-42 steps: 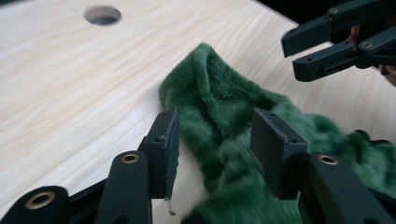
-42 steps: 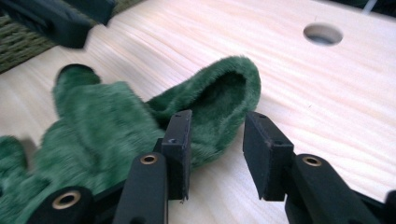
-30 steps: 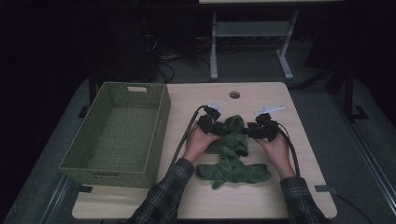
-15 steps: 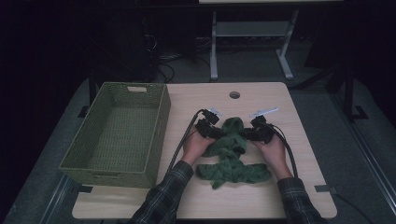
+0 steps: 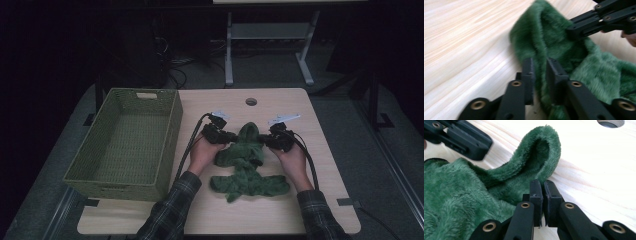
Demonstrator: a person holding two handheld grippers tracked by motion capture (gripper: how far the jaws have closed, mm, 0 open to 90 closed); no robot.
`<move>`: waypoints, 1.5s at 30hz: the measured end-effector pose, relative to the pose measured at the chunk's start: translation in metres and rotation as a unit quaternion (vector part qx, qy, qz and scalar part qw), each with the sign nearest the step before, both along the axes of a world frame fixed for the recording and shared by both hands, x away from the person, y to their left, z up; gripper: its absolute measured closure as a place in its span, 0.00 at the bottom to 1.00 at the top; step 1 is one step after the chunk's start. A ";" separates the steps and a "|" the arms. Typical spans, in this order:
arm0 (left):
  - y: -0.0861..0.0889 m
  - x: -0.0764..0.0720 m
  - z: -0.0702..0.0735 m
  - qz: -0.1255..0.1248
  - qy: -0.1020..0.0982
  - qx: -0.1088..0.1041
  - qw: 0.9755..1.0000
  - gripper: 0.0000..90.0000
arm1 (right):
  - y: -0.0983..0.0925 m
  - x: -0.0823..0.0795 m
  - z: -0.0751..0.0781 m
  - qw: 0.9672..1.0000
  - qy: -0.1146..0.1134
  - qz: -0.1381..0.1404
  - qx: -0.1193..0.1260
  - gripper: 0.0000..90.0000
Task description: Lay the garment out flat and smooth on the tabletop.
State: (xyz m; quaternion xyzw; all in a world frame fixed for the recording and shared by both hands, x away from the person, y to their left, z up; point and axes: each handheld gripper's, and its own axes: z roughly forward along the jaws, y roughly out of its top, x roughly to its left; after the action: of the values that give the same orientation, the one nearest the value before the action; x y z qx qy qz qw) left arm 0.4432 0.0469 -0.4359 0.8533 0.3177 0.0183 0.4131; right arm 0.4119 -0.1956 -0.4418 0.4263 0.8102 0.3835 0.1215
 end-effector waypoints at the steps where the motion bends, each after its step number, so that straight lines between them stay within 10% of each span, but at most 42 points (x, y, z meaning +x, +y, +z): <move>1: -0.004 0.000 -0.001 -0.004 0.002 -0.003 1.000 0.77 | 0.001 0.000 0.000 1.000 -0.001 0.001 0.001 0.95; 6: -0.021 0.001 -0.011 -0.011 0.004 0.019 1.000 0.60 | 0.005 -0.001 0.002 1.000 -0.011 0.008 0.008 0.96; 13: -0.025 0.004 -0.022 -0.006 0.003 0.055 0.998 0.60 | 0.004 -0.005 0.010 0.999 -0.037 0.018 0.018 0.97; 20: -0.021 0.003 -0.017 -0.007 -0.001 0.049 0.999 0.89 | 0.005 -0.008 0.015 0.998 -0.048 0.023 0.021 0.97; 33: 0.019 0.003 0.005 0.031 -0.019 0.013 0.999 0.94 | -0.003 -0.007 0.015 0.999 -0.053 0.005 -0.002 0.97; 45: 0.041 0.009 -0.022 0.075 0.000 0.018 0.997 0.97 | -0.009 0.010 -0.011 0.999 -0.016 -0.010 -0.028 0.97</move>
State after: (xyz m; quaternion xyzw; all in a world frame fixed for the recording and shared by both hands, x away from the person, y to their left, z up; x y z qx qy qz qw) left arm 0.4524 0.0884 -0.4581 0.8343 0.3807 0.0549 0.3950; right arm 0.4223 -0.2047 -0.4529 0.4252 0.8140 0.3663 0.1498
